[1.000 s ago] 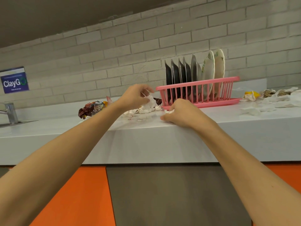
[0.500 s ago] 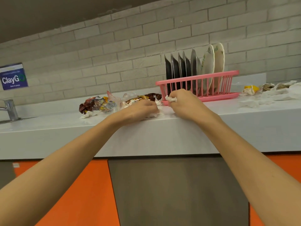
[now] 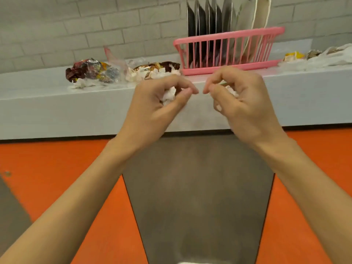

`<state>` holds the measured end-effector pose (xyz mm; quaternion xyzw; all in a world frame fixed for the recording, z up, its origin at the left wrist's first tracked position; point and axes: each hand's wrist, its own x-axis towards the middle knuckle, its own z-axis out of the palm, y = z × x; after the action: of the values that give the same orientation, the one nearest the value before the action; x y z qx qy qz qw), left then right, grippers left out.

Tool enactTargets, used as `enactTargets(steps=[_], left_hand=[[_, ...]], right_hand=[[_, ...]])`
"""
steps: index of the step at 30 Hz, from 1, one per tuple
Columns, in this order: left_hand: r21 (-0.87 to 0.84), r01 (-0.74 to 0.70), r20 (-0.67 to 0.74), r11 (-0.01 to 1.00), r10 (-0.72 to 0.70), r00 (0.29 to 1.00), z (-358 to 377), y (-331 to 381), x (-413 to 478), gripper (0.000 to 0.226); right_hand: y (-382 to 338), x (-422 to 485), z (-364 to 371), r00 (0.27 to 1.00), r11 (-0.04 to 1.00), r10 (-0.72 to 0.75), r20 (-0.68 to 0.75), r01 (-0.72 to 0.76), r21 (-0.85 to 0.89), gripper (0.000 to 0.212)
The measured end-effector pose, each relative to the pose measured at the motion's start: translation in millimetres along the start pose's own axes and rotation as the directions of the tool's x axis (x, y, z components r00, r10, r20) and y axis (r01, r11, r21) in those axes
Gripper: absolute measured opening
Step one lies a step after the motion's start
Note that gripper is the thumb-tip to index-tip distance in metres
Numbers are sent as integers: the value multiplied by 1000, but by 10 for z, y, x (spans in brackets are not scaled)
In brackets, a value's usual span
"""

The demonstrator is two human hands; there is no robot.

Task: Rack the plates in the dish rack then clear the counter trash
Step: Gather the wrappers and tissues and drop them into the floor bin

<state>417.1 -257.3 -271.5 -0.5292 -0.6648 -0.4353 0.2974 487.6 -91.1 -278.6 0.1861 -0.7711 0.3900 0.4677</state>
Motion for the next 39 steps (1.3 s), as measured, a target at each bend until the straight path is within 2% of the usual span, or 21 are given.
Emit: enactTargets(steps=[2, 4, 7, 9, 13, 16, 18, 22, 29, 32, 35, 38, 39], left_hand=[[-74, 60, 34, 995, -58, 998, 107, 18, -268, 15], [-157, 180, 72, 971, -171, 983, 234, -38, -496, 19], [-240, 369, 138, 898, -345, 929, 453, -189, -819, 21], [-284, 473, 184, 834, -437, 881, 610, -292, -1046, 21], [-308, 634, 241, 709, -587, 773, 917, -473, -1547, 27], [-271, 716, 269, 643, -663, 698, 1118, -599, -1924, 42], [-245, 758, 283, 604, -704, 652, 1245, -663, -2158, 53], [-207, 824, 341, 528, -750, 566, 1507, -714, -2665, 59], [-48, 924, 366, 380, -854, 370, 1933, -792, -3535, 59], [92, 913, 393, 398, -857, 334, 2099, -830, -3851, 51], [175, 887, 468, 427, -829, 307, 2202, -916, -4083, 24], [196, 837, 523, 511, -777, 351, 2238, -1016, -4224, 6], [199, 819, 526, 537, -764, 373, 2237, -1046, -4251, 3]], right_hand=[[104, -311, 5, 994, 994, 83, 67, -87, 72, 21], [239, -574, 47, 977, 982, 170, 127, -179, 61, 30], [457, -931, 168, 920, 937, 336, 203, -348, 27, 50], [598, -1166, 249, 871, 886, 439, 222, -461, 57, 56], [906, -1627, 340, 785, 799, 574, 233, -599, 50, 53], [1041, -1969, 357, 696, 732, 653, 298, -681, -14, 41], [1126, -2190, 375, 637, 690, 695, 334, -722, -60, 42], [1255, -2679, 520, 559, 652, 736, 382, -737, -177, 61], [1563, -3618, 768, 445, 598, 795, 413, -693, -403, 53], [1657, -3906, 844, 407, 571, 819, 403, -644, -510, 37], [1746, -4033, 895, 381, 575, 815, 436, -625, -528, 17], [1868, -4117, 915, 370, 604, 794, 482, -576, -551, 6], [1908, -4145, 911, 359, 604, 794, 491, -564, -563, 9]])
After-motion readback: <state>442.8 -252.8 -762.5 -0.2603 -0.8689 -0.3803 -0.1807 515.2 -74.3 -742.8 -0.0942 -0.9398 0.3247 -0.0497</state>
